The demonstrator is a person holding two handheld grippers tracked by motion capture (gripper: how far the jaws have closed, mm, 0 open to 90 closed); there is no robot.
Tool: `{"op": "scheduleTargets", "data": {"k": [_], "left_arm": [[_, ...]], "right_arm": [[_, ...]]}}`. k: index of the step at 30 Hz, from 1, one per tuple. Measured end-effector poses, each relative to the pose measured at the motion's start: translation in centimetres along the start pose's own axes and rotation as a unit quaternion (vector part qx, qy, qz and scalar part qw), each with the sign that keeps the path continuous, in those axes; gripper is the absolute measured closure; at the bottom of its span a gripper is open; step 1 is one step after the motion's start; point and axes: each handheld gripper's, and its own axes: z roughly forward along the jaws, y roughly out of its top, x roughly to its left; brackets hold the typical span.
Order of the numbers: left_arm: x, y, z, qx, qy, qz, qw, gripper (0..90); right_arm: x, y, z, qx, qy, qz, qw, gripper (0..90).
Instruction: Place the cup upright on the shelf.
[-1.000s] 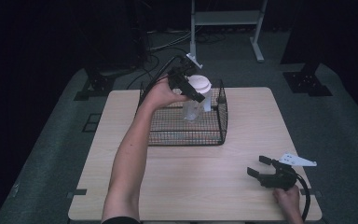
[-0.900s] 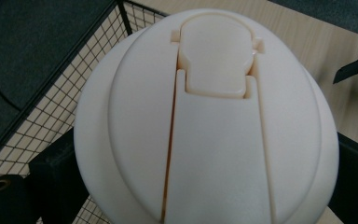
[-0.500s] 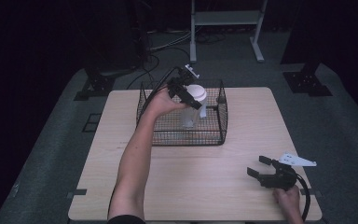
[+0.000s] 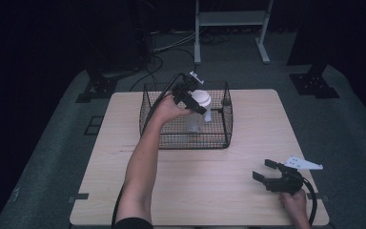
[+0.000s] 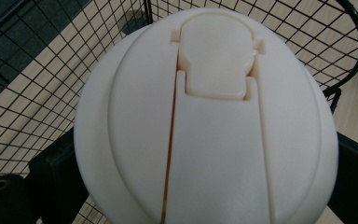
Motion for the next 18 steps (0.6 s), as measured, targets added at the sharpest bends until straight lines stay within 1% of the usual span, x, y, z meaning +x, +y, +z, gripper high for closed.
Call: {"op": "scheduleTargets", "data": {"k": [3,5,7,8,9,14,18], "left_arm": [[0.3,-0.4,0.3,-0.001,0.003,-0.001,1.0000,5.2],[0.5,-0.8,0.3,-0.004,0.000,-0.006,1.0000,5.2],[0.5,-1.2,0.3,-0.008,0.004,-0.004,1.0000,5.1],[0.5,-1.4,0.3,-0.015,0.003,-0.007,0.9999,5.2],[0.6,-1.5,0.2,-0.014,0.002,-0.009,0.9999,5.1],[0.7,-2.4,0.0,-0.026,0.002,-0.017,0.9995,5.0],[0.8,-2.8,-0.2,-0.029,0.002,-0.016,0.9995,4.9]], "right_arm": [[0.0,0.0,0.0,0.002,-0.001,-0.001,1.0000,12.9],[0.1,0.0,0.0,0.004,-0.001,-0.004,1.0000,12.9],[0.1,0.0,0.0,0.004,-0.001,-0.004,1.0000,12.9],[0.1,0.0,0.1,0.004,-0.003,-0.003,1.0000,12.9],[0.0,0.0,0.1,0.004,-0.004,-0.002,1.0000,12.9],[0.1,0.0,0.1,0.007,-0.008,-0.002,0.9999,12.9],[0.2,0.0,0.2,0.011,-0.011,-0.006,0.9999,12.9]]}}
